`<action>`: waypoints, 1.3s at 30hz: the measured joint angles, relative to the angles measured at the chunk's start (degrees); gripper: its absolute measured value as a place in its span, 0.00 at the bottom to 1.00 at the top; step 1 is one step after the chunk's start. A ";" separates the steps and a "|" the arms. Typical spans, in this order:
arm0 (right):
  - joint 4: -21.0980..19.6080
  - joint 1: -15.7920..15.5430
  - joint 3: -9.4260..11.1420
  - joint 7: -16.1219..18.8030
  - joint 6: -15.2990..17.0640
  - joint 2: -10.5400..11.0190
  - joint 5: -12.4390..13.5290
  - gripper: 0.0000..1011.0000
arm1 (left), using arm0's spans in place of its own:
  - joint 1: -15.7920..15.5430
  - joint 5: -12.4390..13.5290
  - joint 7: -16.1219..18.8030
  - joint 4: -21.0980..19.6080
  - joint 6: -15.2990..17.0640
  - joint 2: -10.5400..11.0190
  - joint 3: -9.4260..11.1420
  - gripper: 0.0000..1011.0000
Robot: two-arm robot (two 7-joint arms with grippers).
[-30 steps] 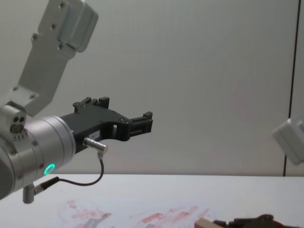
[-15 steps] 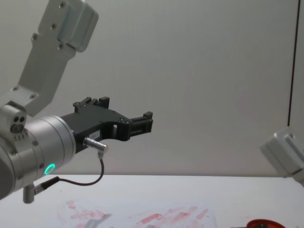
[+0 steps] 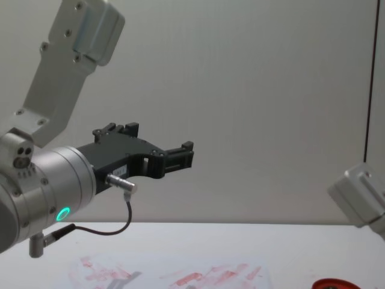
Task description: Use the one hand to pick up the stamp and affix it onto the A4 paper.
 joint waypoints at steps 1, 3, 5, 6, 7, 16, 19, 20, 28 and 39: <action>-0.08 -0.06 0.02 -0.01 0.01 0.04 0.21 0.21 | 0.00 0.00 0.00 0.00 0.00 0.00 0.00 0.99; -0.53 -0.26 0.04 -0.20 0.04 0.17 1.05 0.21 | 0.00 0.00 0.00 0.00 0.00 0.00 0.00 0.99; -0.97 -0.31 0.22 -0.47 -0.01 0.29 1.65 0.21 | 0.00 0.00 0.00 0.00 0.00 0.00 0.00 0.99; -1.46 -0.31 0.48 -0.90 -0.26 0.39 2.31 0.21 | 0.00 0.00 0.00 0.00 0.00 0.00 0.00 0.99; -1.71 -0.31 0.61 -1.22 -0.45 0.44 2.73 0.21 | 0.00 0.00 0.00 0.00 0.00 0.00 0.00 0.99; -3.54 -0.10 2.41 -4.28 -2.08 1.38 5.89 0.21 | 0.00 0.00 0.00 0.00 0.00 0.00 0.00 0.99; -3.70 0.11 3.27 -5.36 -2.53 1.91 6.67 0.21 | 0.00 0.00 0.00 0.00 0.00 0.00 0.00 0.99; -3.70 0.11 3.27 -5.36 -2.53 1.91 6.67 0.21 | 0.00 0.00 0.00 0.00 0.00 0.00 0.00 0.99; -2.67 0.42 4.65 -6.86 -3.11 3.10 7.08 0.21 | 0.00 0.00 0.00 0.00 0.00 0.00 0.00 0.99; -0.12 0.68 5.68 -7.15 -2.99 4.20 6.45 0.21 | 0.00 0.00 0.00 0.00 0.00 0.00 0.00 0.99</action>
